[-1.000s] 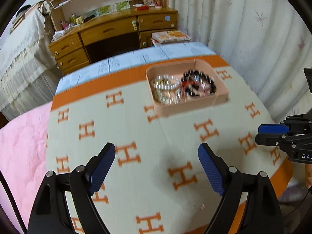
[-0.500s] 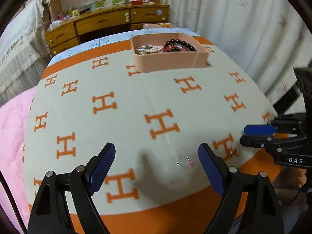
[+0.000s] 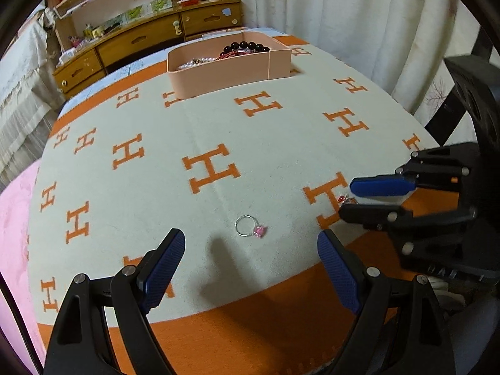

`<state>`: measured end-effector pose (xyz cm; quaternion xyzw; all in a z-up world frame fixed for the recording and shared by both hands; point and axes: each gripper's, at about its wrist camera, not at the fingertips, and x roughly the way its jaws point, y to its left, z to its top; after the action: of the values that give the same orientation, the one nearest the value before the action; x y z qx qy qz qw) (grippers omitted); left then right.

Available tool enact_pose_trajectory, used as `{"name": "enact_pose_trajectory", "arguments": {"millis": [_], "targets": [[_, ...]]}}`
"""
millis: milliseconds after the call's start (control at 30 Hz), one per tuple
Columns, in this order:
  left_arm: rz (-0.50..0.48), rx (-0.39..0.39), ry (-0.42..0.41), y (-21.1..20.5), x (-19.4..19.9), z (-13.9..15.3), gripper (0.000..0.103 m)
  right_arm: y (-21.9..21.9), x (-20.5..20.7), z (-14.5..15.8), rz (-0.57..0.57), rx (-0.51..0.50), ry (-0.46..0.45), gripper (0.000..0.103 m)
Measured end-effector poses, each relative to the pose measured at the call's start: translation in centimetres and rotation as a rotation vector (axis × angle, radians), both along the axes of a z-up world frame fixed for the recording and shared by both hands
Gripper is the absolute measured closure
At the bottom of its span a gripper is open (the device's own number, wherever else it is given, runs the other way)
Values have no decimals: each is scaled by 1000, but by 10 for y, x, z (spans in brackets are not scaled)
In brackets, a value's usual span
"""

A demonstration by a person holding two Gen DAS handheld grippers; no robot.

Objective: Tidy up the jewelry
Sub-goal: 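Grasp the silver red-stone ring with the right tool while the left tool grasps the pink-stone ring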

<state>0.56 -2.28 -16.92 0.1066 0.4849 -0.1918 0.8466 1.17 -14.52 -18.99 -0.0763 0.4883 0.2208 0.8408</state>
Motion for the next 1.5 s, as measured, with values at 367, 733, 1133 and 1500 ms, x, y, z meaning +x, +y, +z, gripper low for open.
{"name": "enact_pose_trajectory", "arguments": {"millis": [367,733,1133,1500], "targets": [[122,-125,167,23,17,-13,29,8,-10,-3,64,-39,-100,88],[128,-150,214,9,23,-17,40,-5,-8,-2,31,33,-62,88],[98,-177,206,-6,32,-17,56,-20,0,-2,-8,92,-27,87],[93,-120,185,-6,32,-18,86,-27,3,-2,-21,118,-10,87]]}}
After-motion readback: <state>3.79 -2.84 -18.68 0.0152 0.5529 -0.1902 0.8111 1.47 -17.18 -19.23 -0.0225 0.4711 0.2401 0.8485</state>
